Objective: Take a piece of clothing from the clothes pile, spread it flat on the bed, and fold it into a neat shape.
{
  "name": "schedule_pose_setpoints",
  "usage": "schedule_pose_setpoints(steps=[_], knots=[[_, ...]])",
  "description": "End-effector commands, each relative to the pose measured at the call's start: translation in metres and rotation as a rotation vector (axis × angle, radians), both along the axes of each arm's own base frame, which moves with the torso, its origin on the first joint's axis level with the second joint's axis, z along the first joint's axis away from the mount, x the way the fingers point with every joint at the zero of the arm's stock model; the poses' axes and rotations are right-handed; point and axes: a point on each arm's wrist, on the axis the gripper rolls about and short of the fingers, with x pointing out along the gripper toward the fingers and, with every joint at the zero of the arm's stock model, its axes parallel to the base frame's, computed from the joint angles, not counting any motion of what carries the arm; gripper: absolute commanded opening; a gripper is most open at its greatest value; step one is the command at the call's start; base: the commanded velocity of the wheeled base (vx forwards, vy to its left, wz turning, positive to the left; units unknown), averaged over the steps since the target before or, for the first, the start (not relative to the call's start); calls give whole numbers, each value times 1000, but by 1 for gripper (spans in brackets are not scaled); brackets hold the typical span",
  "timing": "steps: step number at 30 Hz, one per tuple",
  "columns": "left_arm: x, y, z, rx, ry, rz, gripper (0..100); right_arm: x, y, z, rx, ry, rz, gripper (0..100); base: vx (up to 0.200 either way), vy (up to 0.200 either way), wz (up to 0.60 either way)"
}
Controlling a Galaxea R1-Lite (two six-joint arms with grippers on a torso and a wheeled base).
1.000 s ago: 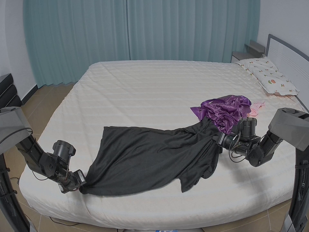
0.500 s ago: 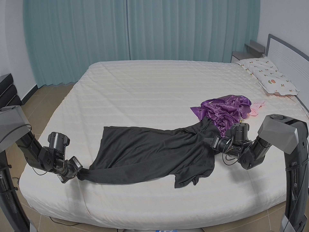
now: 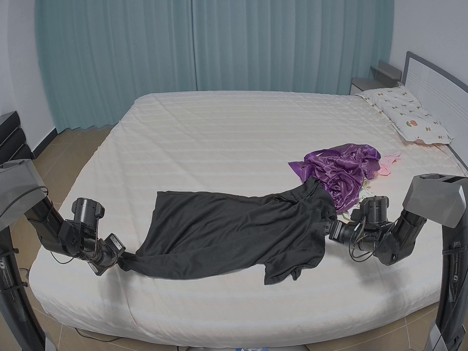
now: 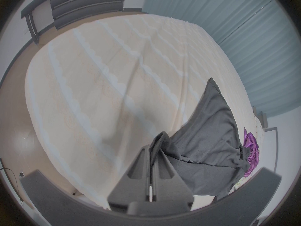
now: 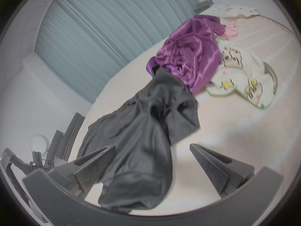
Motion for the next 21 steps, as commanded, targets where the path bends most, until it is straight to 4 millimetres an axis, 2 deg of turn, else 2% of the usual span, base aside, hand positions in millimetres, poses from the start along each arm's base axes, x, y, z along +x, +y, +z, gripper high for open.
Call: schedule_pose_setpoints(steps=[1,3,4,8,10,12,18,21], knots=[[0,2,2,-14,-6,4,0,-13,11,-4,-4,37,40,100,0,0,0],[0,2,2,-14,-4,4,0,-13,14,-5,-6,39,45,100,0,0,0],[0,1,2,-15,-3,2,0,-15,18,-10,-11,59,58,0,0,0,0],[0,1,2,-15,-4,2,0,-15,25,-15,-19,81,74,0,0,0,0],[0,2,1,-15,-1,4,0,-15,33,-26,-42,107,88,0,0,0,0],[-1,1,1,-15,3,1,0,-14,32,-26,-59,102,66,0,0,0,0],[-7,1,2,-11,10,-11,0,-22,22,-9,-59,99,49,0,0,0,0],[-17,-1,9,13,28,-55,0,-36,5,12,-42,109,37,0,0,0,0]])
